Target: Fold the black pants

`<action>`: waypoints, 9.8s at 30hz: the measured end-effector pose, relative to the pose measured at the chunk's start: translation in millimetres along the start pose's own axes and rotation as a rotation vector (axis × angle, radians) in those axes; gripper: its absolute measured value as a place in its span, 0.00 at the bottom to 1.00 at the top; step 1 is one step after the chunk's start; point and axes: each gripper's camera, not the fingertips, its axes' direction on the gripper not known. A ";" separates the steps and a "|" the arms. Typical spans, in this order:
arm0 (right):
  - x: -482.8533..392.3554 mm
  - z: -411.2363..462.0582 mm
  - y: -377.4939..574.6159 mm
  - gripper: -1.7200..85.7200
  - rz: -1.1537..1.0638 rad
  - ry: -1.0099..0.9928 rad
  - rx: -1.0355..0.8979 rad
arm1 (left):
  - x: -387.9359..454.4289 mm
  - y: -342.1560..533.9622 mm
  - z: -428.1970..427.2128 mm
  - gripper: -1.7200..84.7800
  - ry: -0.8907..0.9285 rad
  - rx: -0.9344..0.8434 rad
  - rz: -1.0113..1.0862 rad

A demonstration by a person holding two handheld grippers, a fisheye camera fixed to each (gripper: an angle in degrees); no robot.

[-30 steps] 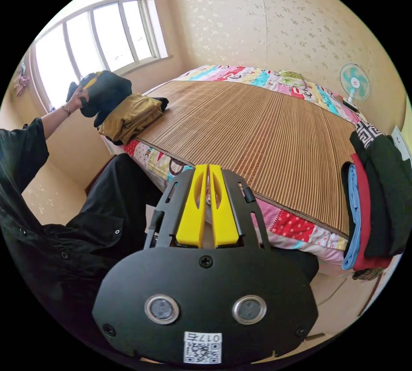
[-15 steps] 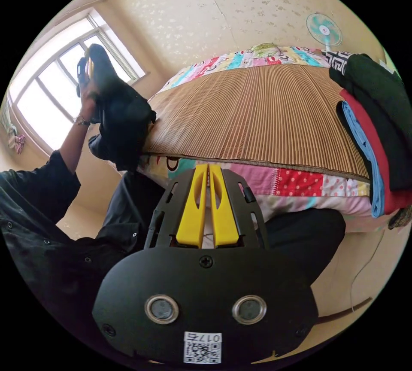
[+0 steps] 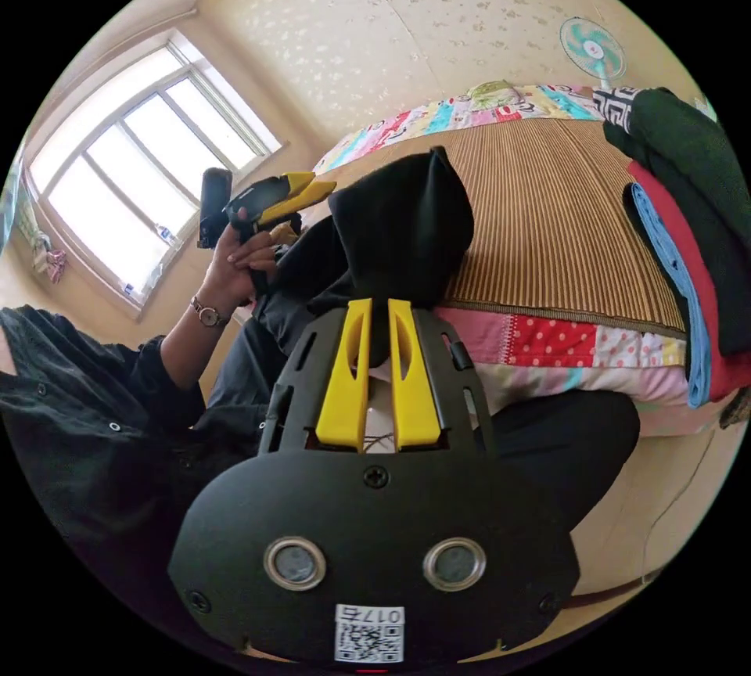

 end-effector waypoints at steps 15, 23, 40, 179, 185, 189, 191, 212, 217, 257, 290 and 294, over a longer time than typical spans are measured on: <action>-238.1 234.7 -63.9 0.18 -0.755 -0.135 -0.408 | 12.3 145.1 -175.3 0.15 -0.648 -0.087 -0.299; -310.6 330.1 -36.9 0.19 -0.753 0.088 -0.448 | -5.9 158.7 -244.8 0.15 -0.565 0.051 -0.383; -363.3 194.4 -50.4 0.06 -0.690 0.499 0.026 | -82.2 218.6 -107.9 0.21 -0.056 -0.177 -0.770; 105.9 68.7 -86.8 0.02 -0.145 1.171 -0.482 | -34.4 220.3 -238.4 0.11 -0.785 0.167 -0.600; 116.8 10.5 -94.6 0.02 0.045 0.876 -0.385 | 23.5 200.2 -248.0 0.02 -0.897 0.414 -0.406; 108.0 -29.2 -111.8 0.02 0.086 0.706 -0.263 | -24.7 146.7 -203.9 0.01 -0.412 0.233 -0.390; 92.0 -46.1 -132.8 0.02 0.003 0.625 -0.133 | -49.2 100.0 -142.1 0.01 -0.294 0.023 -0.370; 260.3 52.8 -271.1 0.02 0.270 0.487 -0.200 | -194.4 -81.4 209.4 0.01 -0.936 -0.472 -0.230; 279.0 68.8 -302.3 0.02 0.210 0.536 -0.177 | -227.3 -113.3 219.8 0.01 -0.961 -0.397 -0.286; 126.5 -106.3 -126.0 0.02 0.181 0.404 0.168 | 54.1 115.8 101.8 0.14 -0.856 -0.514 -0.082; 190.0 -98.3 0.5 0.14 0.627 -0.005 -0.245 | 104.6 124.3 -14.2 0.02 -0.508 -0.080 -0.182; 200.8 -102.5 -1.2 0.13 0.621 -0.015 -0.254 | 107.2 122.8 -16.7 0.02 -0.493 -0.054 -0.163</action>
